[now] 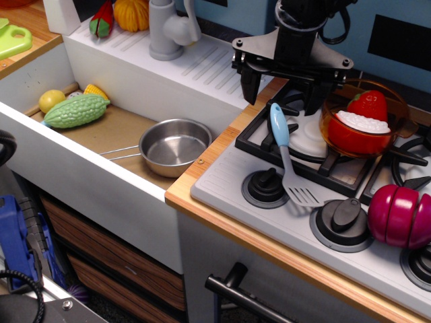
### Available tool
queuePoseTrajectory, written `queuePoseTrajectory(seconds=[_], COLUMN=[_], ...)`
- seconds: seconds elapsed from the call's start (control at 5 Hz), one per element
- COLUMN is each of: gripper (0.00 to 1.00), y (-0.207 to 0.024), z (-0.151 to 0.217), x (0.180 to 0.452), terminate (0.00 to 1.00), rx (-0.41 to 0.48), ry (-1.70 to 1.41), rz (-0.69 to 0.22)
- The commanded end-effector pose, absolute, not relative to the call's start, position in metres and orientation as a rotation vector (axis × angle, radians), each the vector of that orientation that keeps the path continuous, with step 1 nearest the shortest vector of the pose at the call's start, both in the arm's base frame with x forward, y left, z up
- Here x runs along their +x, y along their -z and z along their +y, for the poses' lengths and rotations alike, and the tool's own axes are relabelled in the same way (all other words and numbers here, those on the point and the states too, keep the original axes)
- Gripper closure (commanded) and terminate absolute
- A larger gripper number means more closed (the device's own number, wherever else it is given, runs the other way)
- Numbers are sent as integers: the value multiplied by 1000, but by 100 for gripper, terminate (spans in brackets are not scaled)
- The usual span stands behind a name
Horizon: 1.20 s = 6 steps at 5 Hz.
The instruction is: Put spatula in pan
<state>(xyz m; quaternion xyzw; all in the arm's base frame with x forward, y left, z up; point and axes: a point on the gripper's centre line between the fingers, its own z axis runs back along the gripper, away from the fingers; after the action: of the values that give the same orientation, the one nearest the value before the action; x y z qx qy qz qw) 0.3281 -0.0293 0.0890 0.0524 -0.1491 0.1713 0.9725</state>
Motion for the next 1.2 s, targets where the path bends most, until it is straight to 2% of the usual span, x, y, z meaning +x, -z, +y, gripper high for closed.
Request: queuePoseTrajectory(seconds=[0.0, 0.4, 1.0], gripper=[0, 0, 0], y=[-89, -81, -67], z=[-29, -21, -16], x=[328, 329, 340], terminate=[0, 0, 0], rx=[106, 21, -9], ry=[-346, -352, -351], rz=[-301, -280, -315])
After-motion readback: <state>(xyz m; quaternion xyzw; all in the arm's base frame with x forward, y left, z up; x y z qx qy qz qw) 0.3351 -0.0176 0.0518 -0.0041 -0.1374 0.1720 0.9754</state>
